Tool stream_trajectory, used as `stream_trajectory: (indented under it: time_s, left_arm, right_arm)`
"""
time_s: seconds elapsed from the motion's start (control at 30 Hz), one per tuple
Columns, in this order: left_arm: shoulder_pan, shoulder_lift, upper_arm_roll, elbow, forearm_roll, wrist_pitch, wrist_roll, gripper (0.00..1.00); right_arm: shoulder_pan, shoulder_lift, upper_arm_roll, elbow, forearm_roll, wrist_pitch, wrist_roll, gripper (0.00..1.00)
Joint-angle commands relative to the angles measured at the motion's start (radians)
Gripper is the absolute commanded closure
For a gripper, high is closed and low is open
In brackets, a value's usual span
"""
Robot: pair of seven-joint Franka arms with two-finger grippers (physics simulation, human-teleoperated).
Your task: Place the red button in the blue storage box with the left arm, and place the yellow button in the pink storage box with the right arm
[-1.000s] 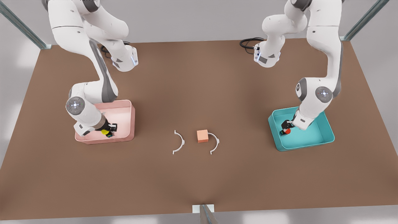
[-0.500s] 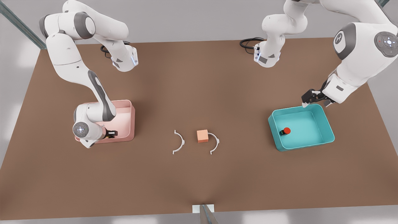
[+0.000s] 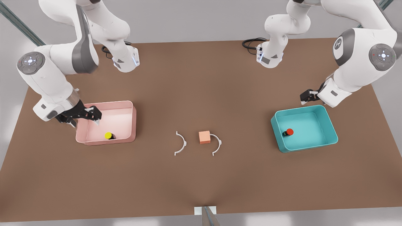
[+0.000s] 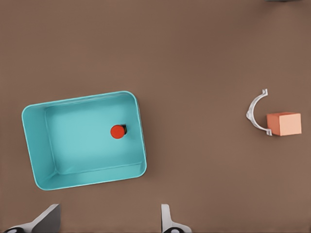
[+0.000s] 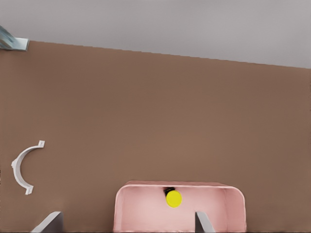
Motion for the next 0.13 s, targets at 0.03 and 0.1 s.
stream_trajectory:
  time_s: [0.03,0.1]
  left_arm:
    - [0.000,0.002,0.000,0.001,0.001,-0.006,0.017,0.00]
    - [0.000,0.003,0.000,0.001,0.001,-0.006,0.017,0.00]
  right_arm:
    - [-0.014,0.000,-0.030,0.051,0.018,-0.233,0.056,0.00]
    - [-0.010,-0.001,-0.055,0.046,0.018,-0.233,0.056,0.00]
